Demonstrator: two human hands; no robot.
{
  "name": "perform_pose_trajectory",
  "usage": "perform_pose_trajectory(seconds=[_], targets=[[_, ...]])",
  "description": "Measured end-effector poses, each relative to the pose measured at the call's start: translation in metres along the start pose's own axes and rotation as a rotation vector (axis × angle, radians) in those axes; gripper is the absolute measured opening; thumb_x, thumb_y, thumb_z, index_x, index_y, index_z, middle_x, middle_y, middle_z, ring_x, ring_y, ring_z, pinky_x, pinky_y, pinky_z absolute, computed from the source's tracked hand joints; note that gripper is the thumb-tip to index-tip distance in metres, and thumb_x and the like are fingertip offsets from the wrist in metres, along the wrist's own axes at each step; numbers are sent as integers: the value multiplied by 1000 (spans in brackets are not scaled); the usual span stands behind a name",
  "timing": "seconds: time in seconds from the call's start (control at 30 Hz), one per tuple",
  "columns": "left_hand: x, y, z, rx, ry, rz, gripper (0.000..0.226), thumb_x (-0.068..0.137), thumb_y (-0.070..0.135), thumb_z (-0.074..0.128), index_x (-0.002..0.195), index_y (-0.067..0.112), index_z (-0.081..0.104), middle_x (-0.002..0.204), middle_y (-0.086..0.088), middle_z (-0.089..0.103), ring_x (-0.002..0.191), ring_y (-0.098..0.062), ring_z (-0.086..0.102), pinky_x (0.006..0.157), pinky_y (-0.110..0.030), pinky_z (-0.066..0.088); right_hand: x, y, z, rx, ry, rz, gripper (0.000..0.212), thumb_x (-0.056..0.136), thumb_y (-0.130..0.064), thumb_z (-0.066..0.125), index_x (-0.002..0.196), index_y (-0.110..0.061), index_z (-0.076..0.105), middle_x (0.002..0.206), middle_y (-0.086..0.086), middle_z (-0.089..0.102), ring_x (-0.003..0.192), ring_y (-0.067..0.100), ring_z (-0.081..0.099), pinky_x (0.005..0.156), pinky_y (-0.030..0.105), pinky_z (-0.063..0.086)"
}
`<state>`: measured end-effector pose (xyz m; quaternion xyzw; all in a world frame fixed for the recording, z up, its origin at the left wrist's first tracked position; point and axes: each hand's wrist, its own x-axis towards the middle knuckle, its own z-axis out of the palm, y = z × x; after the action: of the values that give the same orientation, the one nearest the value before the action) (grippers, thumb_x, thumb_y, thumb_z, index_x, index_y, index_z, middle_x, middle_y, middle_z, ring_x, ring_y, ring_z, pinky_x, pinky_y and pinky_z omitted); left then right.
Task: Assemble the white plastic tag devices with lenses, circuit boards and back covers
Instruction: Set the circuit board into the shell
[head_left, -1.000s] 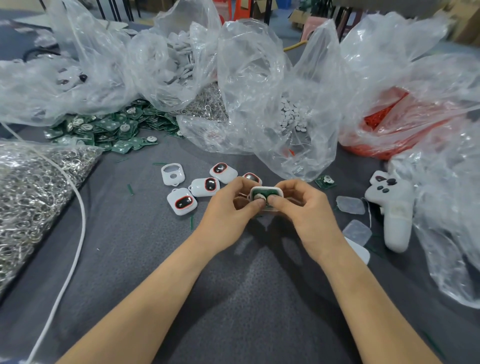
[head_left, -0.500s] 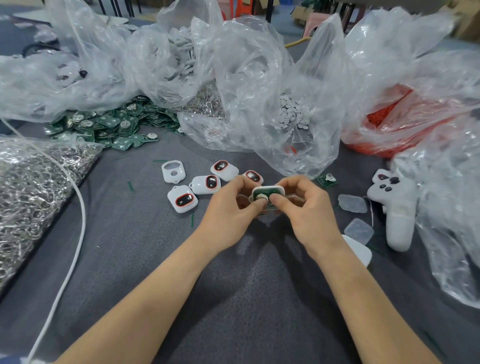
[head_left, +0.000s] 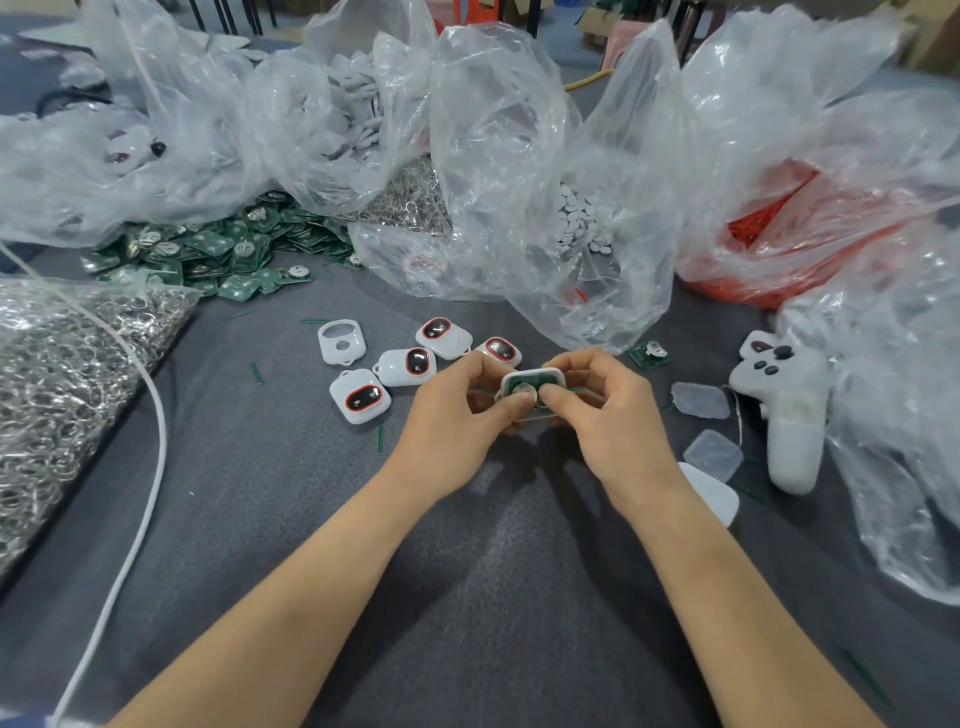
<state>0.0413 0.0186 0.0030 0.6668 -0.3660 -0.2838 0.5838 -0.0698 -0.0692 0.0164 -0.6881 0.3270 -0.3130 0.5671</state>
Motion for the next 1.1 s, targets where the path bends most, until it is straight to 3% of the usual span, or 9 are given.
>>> perform_pose_trajectory(seconds=[0.13,0.4,0.6,0.8,0.97,1.1], targets=[[1,-1,-2,-31,-35,-12,8,87,2,66,91,8,62,88,-8,71,77,-16,70,71,-24,57,0,-1,0,-30,15,-15,25,82,4,66,81,-20,63,78,-7,66,69,-3,61,69,23,54],[3,-1,-2,43,-31,-43,9,88,1,64,93,8,62,85,-7,72,66,-9,67,67,-20,54,0,2,0,-97,41,-19,25,80,2,70,81,-23,65,76,-8,69,71,-1,64,70,19,53],[3,-6,5,170,28,-20,11,88,4,63,89,15,61,83,-8,71,76,-26,68,77,-44,56,0,4,1,-148,58,-23,25,80,0,71,82,-25,66,76,-8,70,75,3,66,75,27,55],[5,-4,-2,-102,-32,-15,16,90,1,61,89,16,58,89,-6,70,76,-16,70,71,-25,56,1,2,-2,16,30,-7,23,77,-3,74,86,-22,68,81,-4,73,78,5,67,72,16,52],[5,-4,-1,-93,-50,4,15,90,2,62,90,16,57,87,-5,70,77,-16,68,72,-26,57,3,5,-3,114,3,98,17,78,-2,73,92,-11,70,89,7,74,84,18,69,81,31,55],[6,-3,-2,-132,-84,-3,15,91,0,60,91,15,57,85,-4,69,73,-10,68,67,-20,54,3,7,-4,126,-7,107,14,79,-3,72,92,-9,71,89,9,74,84,20,69,81,32,56]])
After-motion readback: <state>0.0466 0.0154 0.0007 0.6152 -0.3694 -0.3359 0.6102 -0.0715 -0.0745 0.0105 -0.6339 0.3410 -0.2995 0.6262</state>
